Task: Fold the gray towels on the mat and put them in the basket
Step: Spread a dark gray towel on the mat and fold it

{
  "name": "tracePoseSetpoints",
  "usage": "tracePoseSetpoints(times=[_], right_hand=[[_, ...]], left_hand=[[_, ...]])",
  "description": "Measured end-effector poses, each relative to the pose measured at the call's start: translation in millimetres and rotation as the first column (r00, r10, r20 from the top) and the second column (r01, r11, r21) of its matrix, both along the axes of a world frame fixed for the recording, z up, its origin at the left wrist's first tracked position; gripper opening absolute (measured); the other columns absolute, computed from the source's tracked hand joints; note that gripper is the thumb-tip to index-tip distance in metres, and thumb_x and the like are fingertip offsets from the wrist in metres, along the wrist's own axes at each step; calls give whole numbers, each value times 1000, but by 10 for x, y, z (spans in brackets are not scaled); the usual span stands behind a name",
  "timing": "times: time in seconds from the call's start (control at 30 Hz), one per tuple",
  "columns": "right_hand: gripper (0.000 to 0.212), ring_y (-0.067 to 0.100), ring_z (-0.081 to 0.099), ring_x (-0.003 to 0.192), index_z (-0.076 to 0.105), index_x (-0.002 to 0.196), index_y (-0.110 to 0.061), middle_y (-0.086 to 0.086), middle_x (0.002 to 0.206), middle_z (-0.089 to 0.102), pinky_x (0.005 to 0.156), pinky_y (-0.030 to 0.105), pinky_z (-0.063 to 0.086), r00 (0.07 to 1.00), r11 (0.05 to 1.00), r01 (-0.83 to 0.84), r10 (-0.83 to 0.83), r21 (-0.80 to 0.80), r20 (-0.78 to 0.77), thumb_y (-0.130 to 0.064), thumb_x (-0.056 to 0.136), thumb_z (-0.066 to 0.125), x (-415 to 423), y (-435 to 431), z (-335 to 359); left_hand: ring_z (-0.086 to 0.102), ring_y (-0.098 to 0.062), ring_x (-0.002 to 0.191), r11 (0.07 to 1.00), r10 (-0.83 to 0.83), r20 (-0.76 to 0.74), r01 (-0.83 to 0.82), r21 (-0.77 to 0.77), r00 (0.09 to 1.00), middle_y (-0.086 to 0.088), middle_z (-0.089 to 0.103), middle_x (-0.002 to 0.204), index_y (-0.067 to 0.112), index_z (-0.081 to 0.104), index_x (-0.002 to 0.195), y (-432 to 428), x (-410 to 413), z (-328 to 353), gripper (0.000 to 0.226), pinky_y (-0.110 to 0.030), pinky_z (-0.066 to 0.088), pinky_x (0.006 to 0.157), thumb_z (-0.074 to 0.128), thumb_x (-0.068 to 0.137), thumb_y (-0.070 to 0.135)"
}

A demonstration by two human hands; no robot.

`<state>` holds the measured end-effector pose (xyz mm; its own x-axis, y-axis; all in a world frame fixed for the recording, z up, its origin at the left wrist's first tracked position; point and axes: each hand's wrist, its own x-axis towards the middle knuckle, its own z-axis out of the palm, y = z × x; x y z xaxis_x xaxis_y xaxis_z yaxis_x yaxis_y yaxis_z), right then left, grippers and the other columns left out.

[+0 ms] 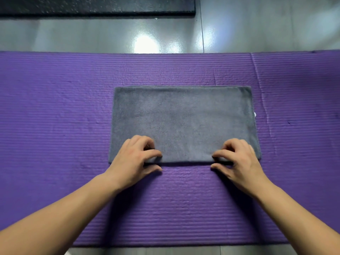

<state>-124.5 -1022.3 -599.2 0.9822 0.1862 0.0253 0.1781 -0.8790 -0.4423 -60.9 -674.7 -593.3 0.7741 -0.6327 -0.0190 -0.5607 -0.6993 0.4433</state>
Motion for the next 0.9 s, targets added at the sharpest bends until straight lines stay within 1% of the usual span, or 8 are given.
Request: tracePoseSetpoints(times=[0.07,0.13,0.27,0.47,0.6,0.7,0.8,0.9], right_hand=[[37,22,51,86,75,93,-27,-2,96,55,76,34,36,1000,1000,4,-4,12,14,-59,78,65,16,-28,1],[36,22,52,85,75,93,-27,-2,95,55,75,35,37,1000,1000,0,0,10,19,-58,79,65,29,-40,-3],[30,24,53,82,74,93,-23,-2,93,56,70,36,40,998,999,-36,37,-23,56,-49,89,60,46,-43,7],[28,24,55,89,67,93,-18,-3,96,59,76,39,42,996,999,-38,38,-4,86,-41,98,52,103,-20,112],[28,26,53,83,63,92,-16,-2,89,57,74,41,45,996,999,-45,43,19,76,-39,101,49,183,-13,139],[24,27,54,83,64,97,-18,-2,91,57,72,43,46,997,997,-75,75,-11,37,-40,96,56,202,-101,94],[27,26,55,86,67,105,-23,-3,96,57,72,41,43,997,996,-76,75,-52,-32,-40,84,62,153,-175,88],[25,24,56,85,71,98,-22,-3,95,58,75,43,47,993,999,-49,48,0,-104,-37,81,61,178,-211,183]], left_hand=[[55,-22,93,1000,21,-21,-21,-18,1000,4,58,105,30,72,103,10,10,-15,39,-43,49,77,68,81,62],[54,-20,92,999,37,-33,-38,-31,999,5,57,104,29,72,102,14,12,-29,39,-43,49,76,69,81,62],[54,-20,91,998,57,-50,-59,-39,997,7,56,103,30,72,101,4,15,-8,42,-43,49,75,71,77,64],[54,-20,93,992,91,-98,-99,-73,991,6,56,105,29,73,107,25,-8,6,49,-42,50,80,72,73,64],[56,-18,89,988,81,-116,-95,-123,990,7,59,98,28,77,100,15,37,47,30,-39,50,77,67,83,50],[58,-11,88,982,93,-182,-120,-145,979,13,62,93,30,79,95,34,151,126,28,-35,51,78,62,87,51],[61,-6,90,985,51,-243,-89,-148,969,17,64,93,29,79,95,72,249,176,30,-33,52,81,63,86,53],[63,-3,88,986,4,-298,-54,-158,954,16,66,92,27,79,95,64,326,247,29,-32,53,80,65,87,50]])
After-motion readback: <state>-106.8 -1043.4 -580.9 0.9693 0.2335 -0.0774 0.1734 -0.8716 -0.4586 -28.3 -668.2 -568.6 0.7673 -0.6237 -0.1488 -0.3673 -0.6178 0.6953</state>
